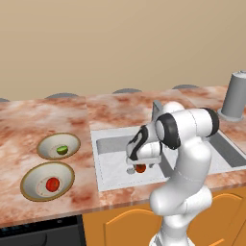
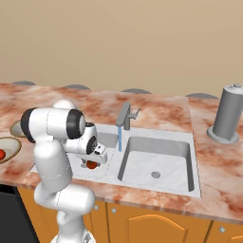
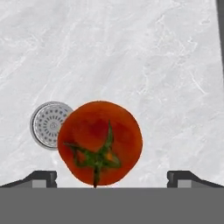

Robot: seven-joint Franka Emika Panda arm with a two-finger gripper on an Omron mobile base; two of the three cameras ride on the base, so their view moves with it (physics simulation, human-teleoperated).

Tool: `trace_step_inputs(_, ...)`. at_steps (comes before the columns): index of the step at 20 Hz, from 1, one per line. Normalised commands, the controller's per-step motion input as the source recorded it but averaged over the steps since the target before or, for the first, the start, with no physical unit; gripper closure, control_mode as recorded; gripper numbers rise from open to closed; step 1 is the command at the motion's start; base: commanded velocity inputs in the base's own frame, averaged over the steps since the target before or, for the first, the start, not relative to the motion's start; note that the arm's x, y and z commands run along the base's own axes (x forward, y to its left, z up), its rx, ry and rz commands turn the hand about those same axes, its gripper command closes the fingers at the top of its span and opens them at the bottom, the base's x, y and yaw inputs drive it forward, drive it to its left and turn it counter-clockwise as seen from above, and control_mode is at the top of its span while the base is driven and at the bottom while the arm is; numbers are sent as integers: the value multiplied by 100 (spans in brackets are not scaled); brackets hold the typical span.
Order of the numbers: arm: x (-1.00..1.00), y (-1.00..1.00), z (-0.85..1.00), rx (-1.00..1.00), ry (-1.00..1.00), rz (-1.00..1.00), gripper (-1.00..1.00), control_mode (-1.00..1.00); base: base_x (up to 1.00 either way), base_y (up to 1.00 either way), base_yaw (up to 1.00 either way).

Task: Pick the tomatos from the sink and place them in one bowl. Place the kiwi in the other bowl. Then turn off the sink faucet.

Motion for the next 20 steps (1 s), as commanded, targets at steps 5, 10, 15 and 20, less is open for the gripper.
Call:
trace_step_inputs(5, 33, 0, -40, 0, -2, 0, -100, -100, 0, 0, 0)
trace_step_inputs(10, 18, 0, -33, 0, -5, 0, -100, -100, 0, 0, 0)
trace_step_inputs(15, -12, 0, -34, 0, -8, 0, -100, -100, 0, 0, 0)
trace_step_inputs(20, -54, -7, -9, 0, -11, -3, -100, -100, 0, 0, 0)
